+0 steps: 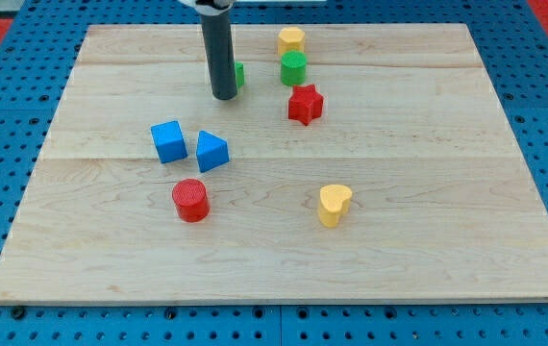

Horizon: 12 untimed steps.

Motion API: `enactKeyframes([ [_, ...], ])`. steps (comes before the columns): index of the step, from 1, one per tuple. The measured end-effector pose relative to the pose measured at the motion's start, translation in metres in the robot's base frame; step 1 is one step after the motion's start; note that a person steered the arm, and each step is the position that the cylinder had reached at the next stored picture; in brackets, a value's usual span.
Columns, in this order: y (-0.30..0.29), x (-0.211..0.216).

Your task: Slide yellow heart to the green circle

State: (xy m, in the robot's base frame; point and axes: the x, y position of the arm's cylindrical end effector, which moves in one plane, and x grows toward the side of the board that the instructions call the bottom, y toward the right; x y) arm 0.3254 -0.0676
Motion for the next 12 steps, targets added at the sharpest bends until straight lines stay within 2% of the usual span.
enactKeyframes([
  [1,0.010,-0.027],
  [2,-0.035,-0.003],
  [3,0.005,0.035],
  [4,0.099,0.088],
  [5,0.190,0.115],
  [6,0.264,0.125],
  [7,0.308,0.173],
  [8,0.283,0.227],
  [9,0.215,0.243],
  [10,0.154,0.235],
  [11,0.140,0.231],
  [12,0.100,0.183],
])
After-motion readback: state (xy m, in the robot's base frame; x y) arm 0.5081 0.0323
